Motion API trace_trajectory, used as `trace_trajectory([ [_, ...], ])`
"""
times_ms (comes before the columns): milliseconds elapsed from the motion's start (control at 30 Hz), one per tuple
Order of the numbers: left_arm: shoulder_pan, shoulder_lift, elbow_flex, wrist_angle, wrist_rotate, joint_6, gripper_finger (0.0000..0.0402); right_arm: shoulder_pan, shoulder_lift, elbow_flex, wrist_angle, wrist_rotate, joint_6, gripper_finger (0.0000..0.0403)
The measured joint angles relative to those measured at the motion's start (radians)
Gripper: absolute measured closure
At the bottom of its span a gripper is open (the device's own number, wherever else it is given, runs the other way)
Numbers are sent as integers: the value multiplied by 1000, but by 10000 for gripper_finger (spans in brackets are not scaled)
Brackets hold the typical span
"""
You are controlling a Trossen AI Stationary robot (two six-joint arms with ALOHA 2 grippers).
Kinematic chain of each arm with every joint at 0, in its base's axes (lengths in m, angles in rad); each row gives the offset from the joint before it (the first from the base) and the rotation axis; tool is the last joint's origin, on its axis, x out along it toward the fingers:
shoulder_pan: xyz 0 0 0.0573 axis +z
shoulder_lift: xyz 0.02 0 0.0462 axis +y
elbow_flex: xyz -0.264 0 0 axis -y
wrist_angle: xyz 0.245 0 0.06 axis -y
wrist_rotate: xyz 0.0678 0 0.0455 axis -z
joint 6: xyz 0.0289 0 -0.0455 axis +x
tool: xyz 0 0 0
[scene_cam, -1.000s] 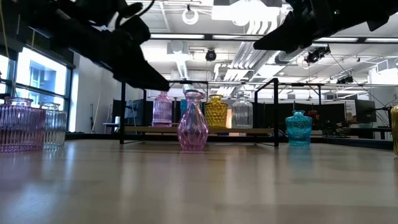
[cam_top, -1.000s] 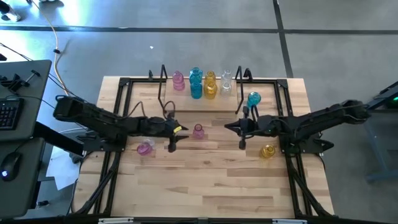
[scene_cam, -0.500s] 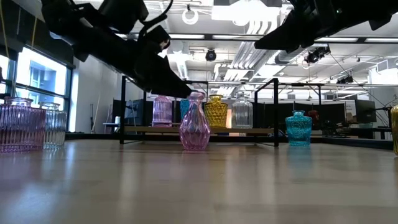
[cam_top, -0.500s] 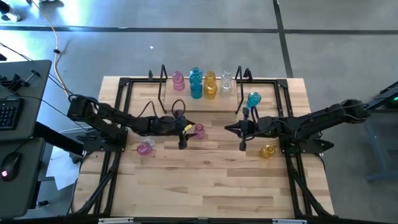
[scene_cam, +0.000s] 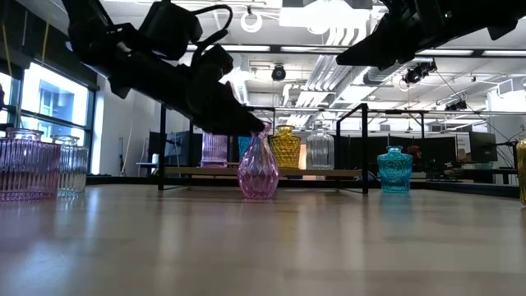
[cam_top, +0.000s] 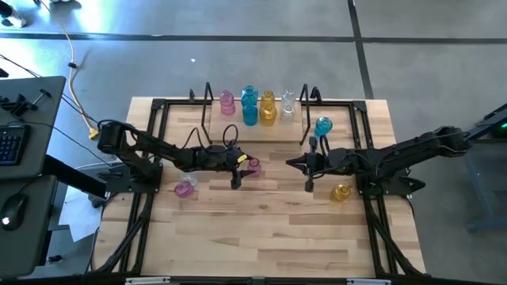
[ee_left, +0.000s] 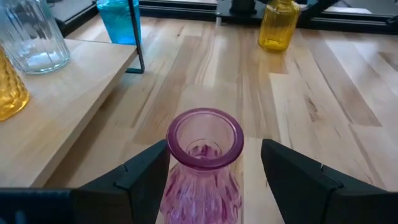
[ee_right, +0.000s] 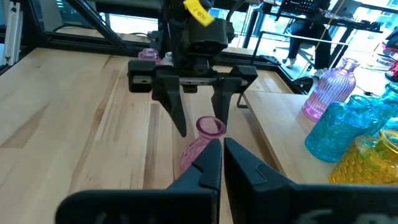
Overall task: Sort vases onto shelf
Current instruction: Put the bottom pink vase on the shelf aligned with the pink vase
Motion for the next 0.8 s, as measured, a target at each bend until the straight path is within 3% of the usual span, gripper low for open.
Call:
trace_trajectory([
  [167, 4, 13, 0, 39, -4, 8, 170, 0, 0, 0, 0, 0, 0, 403],
  [500, 17, 13, 0, 54, 5, 39, 246, 0, 0, 0, 0, -1, 0, 403],
  [800, 19, 14, 0, 32, 23, 55, 190, 0, 0, 0, 0, -2, 0, 403],
])
